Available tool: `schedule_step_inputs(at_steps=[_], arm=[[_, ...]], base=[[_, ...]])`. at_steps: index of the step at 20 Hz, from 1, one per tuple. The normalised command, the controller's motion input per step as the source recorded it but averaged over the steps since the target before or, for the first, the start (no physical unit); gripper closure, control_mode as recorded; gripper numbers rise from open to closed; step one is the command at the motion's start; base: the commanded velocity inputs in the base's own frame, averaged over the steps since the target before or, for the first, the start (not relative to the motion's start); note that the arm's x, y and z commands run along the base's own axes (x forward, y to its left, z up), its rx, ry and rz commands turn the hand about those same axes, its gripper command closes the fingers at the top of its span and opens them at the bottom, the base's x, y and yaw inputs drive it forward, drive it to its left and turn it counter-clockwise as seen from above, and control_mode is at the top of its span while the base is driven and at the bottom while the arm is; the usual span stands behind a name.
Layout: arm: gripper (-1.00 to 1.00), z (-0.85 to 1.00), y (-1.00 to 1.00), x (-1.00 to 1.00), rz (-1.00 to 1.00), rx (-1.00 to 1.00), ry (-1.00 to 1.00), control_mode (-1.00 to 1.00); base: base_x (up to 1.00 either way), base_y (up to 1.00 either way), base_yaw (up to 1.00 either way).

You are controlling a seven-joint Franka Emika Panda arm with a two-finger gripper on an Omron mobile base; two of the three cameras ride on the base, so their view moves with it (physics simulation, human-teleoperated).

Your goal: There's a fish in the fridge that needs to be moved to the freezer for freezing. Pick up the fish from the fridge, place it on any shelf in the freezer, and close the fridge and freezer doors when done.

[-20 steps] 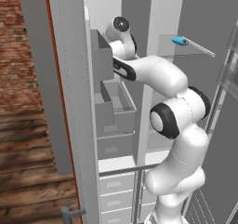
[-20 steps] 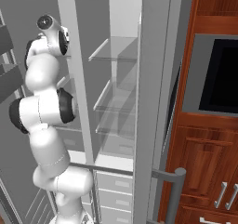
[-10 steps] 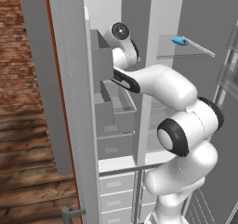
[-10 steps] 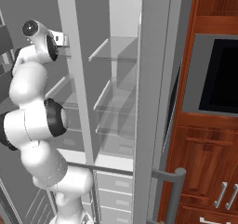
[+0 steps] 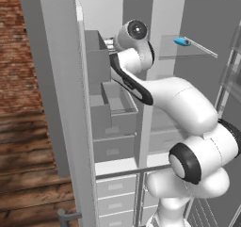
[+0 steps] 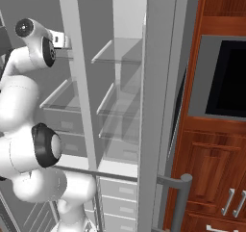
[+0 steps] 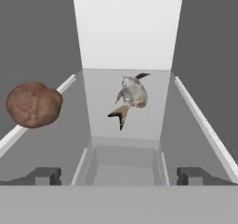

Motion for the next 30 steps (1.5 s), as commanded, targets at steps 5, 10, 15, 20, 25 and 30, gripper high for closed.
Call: schedule_step_inputs(at_steps=[5, 10, 15, 20, 25, 30], arm=[[-1.00, 0.10, -0.75, -0.58, 0.00, 0.00, 0.00, -1.00], [-1.00, 0.05, -0.71, -0.63, 0.00, 0.00, 0.03, -1.00], [-1.00, 0.16, -0.59, -0.53, 0.01, 0.00, 0.06, -1.00], [-1.00, 0.08, -0.80, -0.36, 0.00, 0.00, 0.07, -1.00], [-1.00, 0.00, -0.39, -0.26, 0.00, 0.00, 0.09, -1.00], [-1.00, -0.04, -0.02, -0.07, -0.05, -0.01, 0.04, -1.00]], base=[[0.00, 0.00, 0.00], [0.00, 0.00, 0.00], [0.00, 0.00, 0.00], [0.00, 0.00, 0.00], [0.00, 0.00, 0.00], [0.00, 0.00, 0.00]])
